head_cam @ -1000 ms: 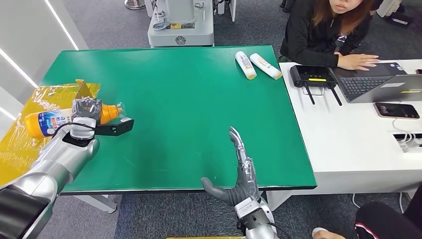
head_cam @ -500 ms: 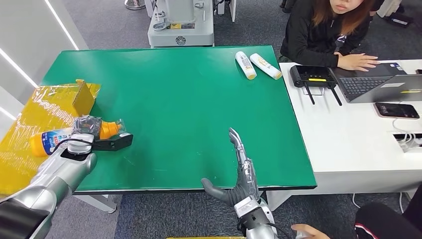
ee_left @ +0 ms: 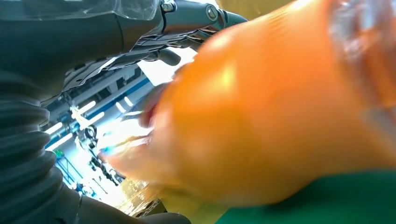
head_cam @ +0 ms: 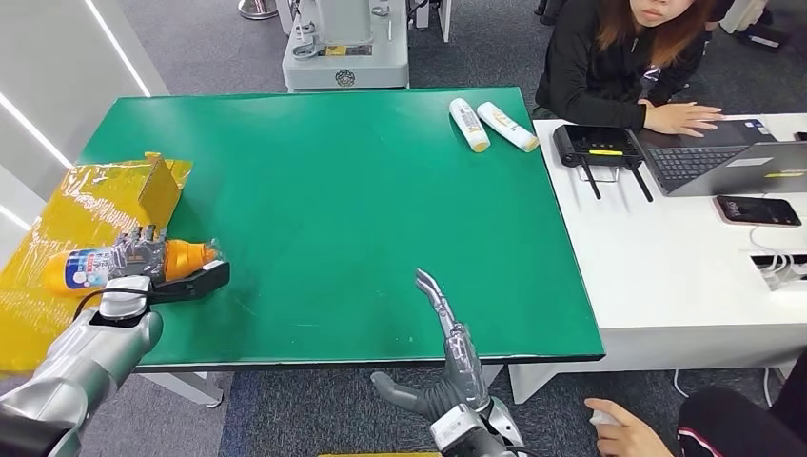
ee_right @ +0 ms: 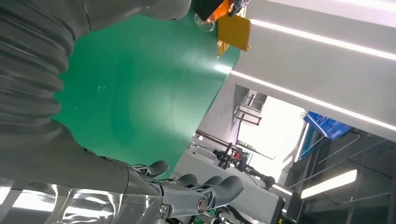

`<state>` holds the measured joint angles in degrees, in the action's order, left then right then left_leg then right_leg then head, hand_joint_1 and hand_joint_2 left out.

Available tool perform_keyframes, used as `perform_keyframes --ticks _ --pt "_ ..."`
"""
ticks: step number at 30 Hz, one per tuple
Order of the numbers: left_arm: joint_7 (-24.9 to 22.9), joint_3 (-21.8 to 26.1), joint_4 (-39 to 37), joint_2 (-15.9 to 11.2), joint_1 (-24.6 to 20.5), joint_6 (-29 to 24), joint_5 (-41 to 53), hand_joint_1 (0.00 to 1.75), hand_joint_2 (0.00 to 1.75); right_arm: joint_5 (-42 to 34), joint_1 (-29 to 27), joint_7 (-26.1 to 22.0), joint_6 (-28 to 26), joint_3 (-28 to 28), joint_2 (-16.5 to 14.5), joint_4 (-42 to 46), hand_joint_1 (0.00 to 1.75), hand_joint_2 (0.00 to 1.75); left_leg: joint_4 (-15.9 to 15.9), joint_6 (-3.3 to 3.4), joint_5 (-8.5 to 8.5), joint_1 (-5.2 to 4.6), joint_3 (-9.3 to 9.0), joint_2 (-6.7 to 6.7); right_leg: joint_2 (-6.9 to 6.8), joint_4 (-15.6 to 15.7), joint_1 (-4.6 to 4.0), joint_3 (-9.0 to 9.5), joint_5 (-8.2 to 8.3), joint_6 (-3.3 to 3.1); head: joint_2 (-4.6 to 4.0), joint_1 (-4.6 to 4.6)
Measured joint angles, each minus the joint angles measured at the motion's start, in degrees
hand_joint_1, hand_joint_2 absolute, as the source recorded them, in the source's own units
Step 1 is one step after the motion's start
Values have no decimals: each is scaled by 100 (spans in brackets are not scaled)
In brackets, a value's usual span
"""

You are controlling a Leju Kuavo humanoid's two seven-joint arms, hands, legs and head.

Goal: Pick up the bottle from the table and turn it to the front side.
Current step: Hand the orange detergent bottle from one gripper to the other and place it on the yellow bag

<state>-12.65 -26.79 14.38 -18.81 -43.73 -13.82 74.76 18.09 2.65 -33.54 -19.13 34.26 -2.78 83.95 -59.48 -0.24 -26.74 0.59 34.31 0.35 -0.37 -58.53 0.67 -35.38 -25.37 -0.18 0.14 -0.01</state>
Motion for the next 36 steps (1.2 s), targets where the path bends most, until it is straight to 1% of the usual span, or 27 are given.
perform_keyframes --ticks 7,9,11,15,18,19,22,23,26,28,30,31,32,33,36 --pt "337 331 0 63 151 -515 -134 0 175 62 3 55 195 4 0 27 0 175 -2 0 2 -2 -3 -4 -5 1 0 4 1 -1 1 1" --pt "501 410 1 104 176 -656 -212 0 175 62 6 65 206 3 0 27 0 175 -2 0 2 -2 -3 -5 -6 1 0 4 1 -1 0 0" --pt "810 529 3 191 209 -884 -356 0 175 62 5 75 212 3 0 27 0 175 -3 0 2 -2 -3 -5 -6 3 0 4 1 -1 1 0" --pt "1444 815 70 458 310 -1382 -673 0 175 73 -15 89 229 2 0 27 0 175 -5 0 1 -2 -2 -2 -3 3 1 4 2 0 0 1" --pt "1747 1016 169 643 379 -1626 -806 0 175 97 -45 95 236 1 0 26 0 175 -7 0 0 -3 -3 2 1 5 1 2 2 0 0 1" --pt "1950 1101 270 703 441 -1782 -872 0 175 106 -59 99 238 -1 0 26 0 175 -7 0 -1 -3 -3 2 1 6 2 1 2 1 -1 -1" --pt "2851 1521 848 954 721 -2442 -1023 0 175 140 -104 112 243 -10 0 19 0 175 -7 1 -1 -3 1 -13 -12 8 3 3 -1 3 -1 1" --pt "3062 1662 1036 1049 804 -2553 -1031 0 175 147 -111 113 243 -11 0 15 0 175 -6 1 -2 -3 2 -13 -12 8 3 4 -1 3 0 3" --pt "3718 2131 1703 1356 1106 -2598 -926 0 175 149 -156 113 206 -27 0 12 0 175 -7 -2 -8 -4 -1 11 11 10 3 0 1 1 0 0" --pt "4345 2558 2395 1651 1372 -2605 -804 0 175 143 -203 110 151 -42 1 12 0 175 -8 -1 -9 -4 -1 11 13 12 3 0 1 2 -1 1" --pt "4923 2937 3163 1979 1655 -2619 -908 0 175 129 -241 103 89 -57 3 14 0 175 -7 0 -10 -5 1 8 10 13 4 2 1 2 -1 3" --pt "5109 3052 3524 2126 1803 -2622 -1145 0 175 115 -264 96 50 -72 4 23 0 175 -7 2 -13 -6 0 10 12 13 4 3 1 3 0 2" --pt "5191 3080 3822 2239 1949 -2603 -1558 0 175 98 -293 86 10 -95 5 38 0 175 -7 4 -17 -7 -3 14 15 14 5 4 0 3 0 2" --pt "5222 3000 4107 2325 2116 -2539 -2226 0 175 74 -331 71 -34 -128 7 61 0 175 -7 6 -21 -9 -7 19 18 15 6 5 0 4 0 1" --pt "5243 2326 4951 2432 2690 -2241 -4800 0 175 9 -450 0 -137 -259 17 141 0 175 -7 10 -26 -7 -8 16 15 19 5 6 -5 9 1 -1"
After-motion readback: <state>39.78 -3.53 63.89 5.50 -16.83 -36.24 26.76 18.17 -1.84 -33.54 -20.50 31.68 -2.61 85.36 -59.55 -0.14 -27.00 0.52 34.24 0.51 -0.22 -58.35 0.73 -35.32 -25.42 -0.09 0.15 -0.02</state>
